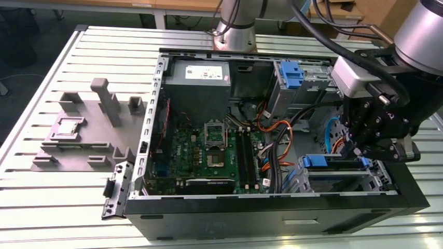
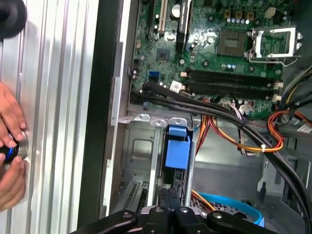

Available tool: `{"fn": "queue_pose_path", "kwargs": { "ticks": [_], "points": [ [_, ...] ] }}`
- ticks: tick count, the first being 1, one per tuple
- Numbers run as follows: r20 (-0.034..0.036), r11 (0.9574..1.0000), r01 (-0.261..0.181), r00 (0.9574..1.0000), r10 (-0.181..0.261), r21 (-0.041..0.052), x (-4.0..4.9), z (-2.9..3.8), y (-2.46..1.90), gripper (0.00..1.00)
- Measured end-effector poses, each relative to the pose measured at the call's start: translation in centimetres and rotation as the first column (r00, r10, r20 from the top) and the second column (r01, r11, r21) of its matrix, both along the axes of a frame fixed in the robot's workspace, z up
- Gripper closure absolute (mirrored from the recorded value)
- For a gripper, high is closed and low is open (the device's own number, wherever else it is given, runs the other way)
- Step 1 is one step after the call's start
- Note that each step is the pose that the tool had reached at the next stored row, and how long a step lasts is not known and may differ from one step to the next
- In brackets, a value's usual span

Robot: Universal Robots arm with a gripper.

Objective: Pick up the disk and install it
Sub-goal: 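Insert the first disk wire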

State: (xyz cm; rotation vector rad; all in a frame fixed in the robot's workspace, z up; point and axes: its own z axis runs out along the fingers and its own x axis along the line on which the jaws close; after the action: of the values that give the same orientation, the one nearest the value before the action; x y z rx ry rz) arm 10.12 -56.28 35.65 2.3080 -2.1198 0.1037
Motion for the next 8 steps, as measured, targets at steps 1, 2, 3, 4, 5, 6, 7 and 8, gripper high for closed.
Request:
{"fn": "queue_pose_path", "kwargs": {
  "ticks": [1, 2, 3, 4, 5, 6, 7, 8],
  "points": [
    [0.0048, 1.0, -0.003, 1.0, 0.003, 0.0, 0.03, 0.0, 0.0, 0.9],
    [0.0094, 1.0, -0.006, 0.9999, 0.006, 0.0, 0.04, 0.0, 0.0, 0.9],
    [0.0142, 1.0, -0.009, 0.9999, 0.009, -0.0001, 0.05, 0.0, 0.0, 0.9],
    [0.0192, 0.9999, -0.013, 0.9997, 0.013, -0.0001, 0.07, -0.01, 0.0, 0.9],
    [0.0235, 0.9998, -0.017, 0.9996, 0.017, -0.0001, 0.09, -0.02, 0.0, 0.9],
    [0.0266, 0.9998, -0.021, 0.9994, 0.021, 0.0, 0.12, -0.05, 0.02, 0.9],
    [0.0275, 0.9998, -0.022, 0.9994, 0.022, -0.0002, 0.24, -0.09, 0.08, 0.9],
    [0.0275, 0.9998, -0.022, 0.9994, 0.022, -0.0006, 0.44, -0.12, 0.17, 0.9]
  ]
}}
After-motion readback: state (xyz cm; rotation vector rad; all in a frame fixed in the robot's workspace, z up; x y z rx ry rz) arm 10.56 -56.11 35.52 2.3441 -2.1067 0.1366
